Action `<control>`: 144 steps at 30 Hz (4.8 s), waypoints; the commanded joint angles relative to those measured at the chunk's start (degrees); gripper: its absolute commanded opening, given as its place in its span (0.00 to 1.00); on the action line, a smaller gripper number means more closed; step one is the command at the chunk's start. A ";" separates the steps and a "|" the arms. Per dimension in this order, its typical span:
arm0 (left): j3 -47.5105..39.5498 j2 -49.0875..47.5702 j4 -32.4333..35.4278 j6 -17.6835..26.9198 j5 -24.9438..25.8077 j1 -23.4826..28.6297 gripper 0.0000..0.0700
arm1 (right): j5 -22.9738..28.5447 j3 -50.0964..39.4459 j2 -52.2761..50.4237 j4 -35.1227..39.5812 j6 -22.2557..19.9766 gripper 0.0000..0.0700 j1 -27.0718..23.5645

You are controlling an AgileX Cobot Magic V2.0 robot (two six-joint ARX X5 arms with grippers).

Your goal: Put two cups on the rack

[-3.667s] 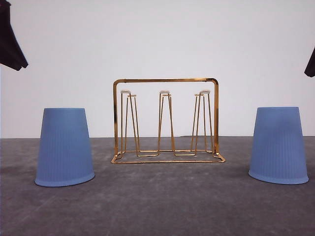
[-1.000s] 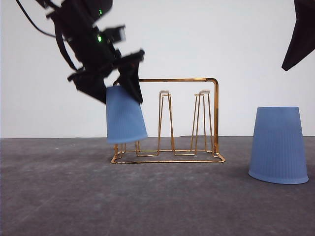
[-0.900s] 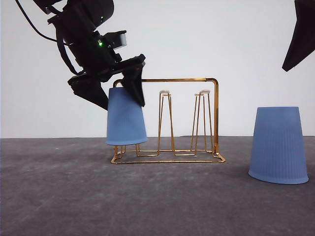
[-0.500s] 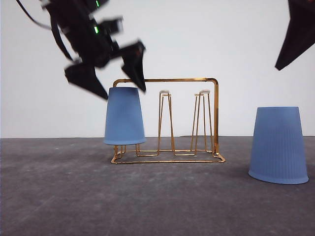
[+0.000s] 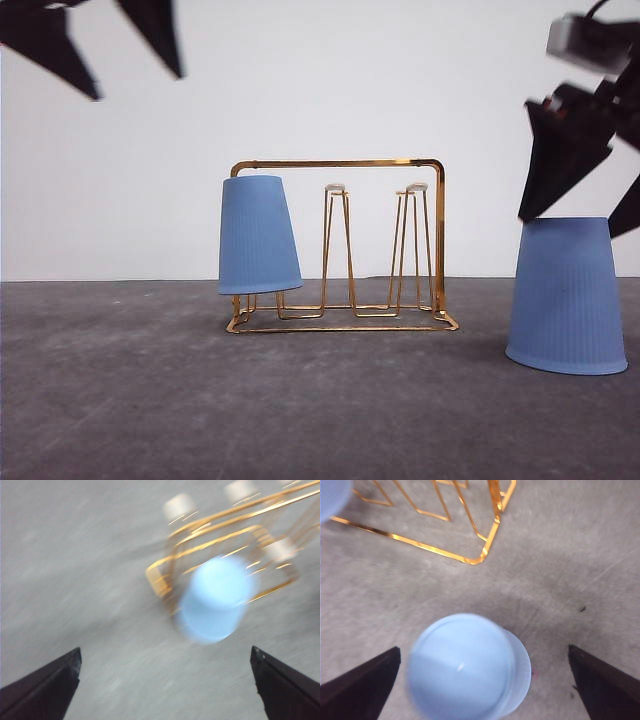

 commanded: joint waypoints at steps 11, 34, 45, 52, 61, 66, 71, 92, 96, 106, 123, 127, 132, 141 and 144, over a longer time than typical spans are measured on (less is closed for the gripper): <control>-16.58 -12.05 0.91 -1.82 -0.08 5.87 0.89 | -0.02 0.66 8.39 3.51 0.33 0.80 1.64; -20.28 -16.21 -0.78 -2.48 0.10 5.92 0.89 | -5.12 24.61 4.93 0.35 -0.54 0.53 7.53; -20.28 -16.21 -0.51 -2.48 0.10 5.92 0.89 | -0.05 24.63 15.90 6.11 -0.48 0.53 9.32; -20.28 -16.21 0.36 -2.74 0.11 5.92 0.89 | 0.23 24.63 24.02 8.54 -0.37 0.57 9.28; -20.28 -16.21 2.04 -2.63 0.08 6.00 0.89 | -0.84 24.69 24.34 8.03 0.33 0.99 9.30; -20.28 -16.21 2.20 -2.29 0.08 6.92 0.89 | -1.11 24.70 19.26 1.80 0.20 0.99 8.30; -20.28 -16.21 2.20 -1.27 0.08 9.25 0.89 | 0.71 24.19 10.82 -4.82 -1.03 0.99 6.64; -20.28 -16.21 2.20 -1.17 0.12 12.67 0.89 | 6.03 -7.91 -26.81 -9.14 4.92 0.99 -4.93; -20.28 -16.21 2.17 -1.21 0.10 12.67 0.89 | 6.03 -8.41 -27.37 -9.14 5.69 0.98 -4.99; -20.28 -16.21 1.77 -1.35 0.32 12.67 0.03 | 6.03 -8.41 -27.30 -8.49 5.53 0.01 -4.99; -20.26 -16.23 1.41 -2.26 0.29 12.67 0.03 | 5.99 -8.41 -27.35 -8.44 8.85 0.01 -4.99; -20.26 -16.32 1.61 -2.26 0.31 12.64 0.03 | 5.99 -8.40 -27.35 -8.28 8.85 0.01 -4.99; -20.75 -19.45 1.85 -0.21 -0.38 12.74 0.03 | 5.99 -8.41 -27.35 -8.18 8.85 0.01 -4.99; -38.33 -37.16 15.86 -0.96 -0.34 14.86 0.03 | 5.99 -8.41 -27.35 -8.18 8.85 0.01 -4.99; -47.28 -44.36 22.32 -1.36 -0.34 15.81 0.03 | 5.99 -8.41 -27.35 -8.18 8.85 0.01 -4.99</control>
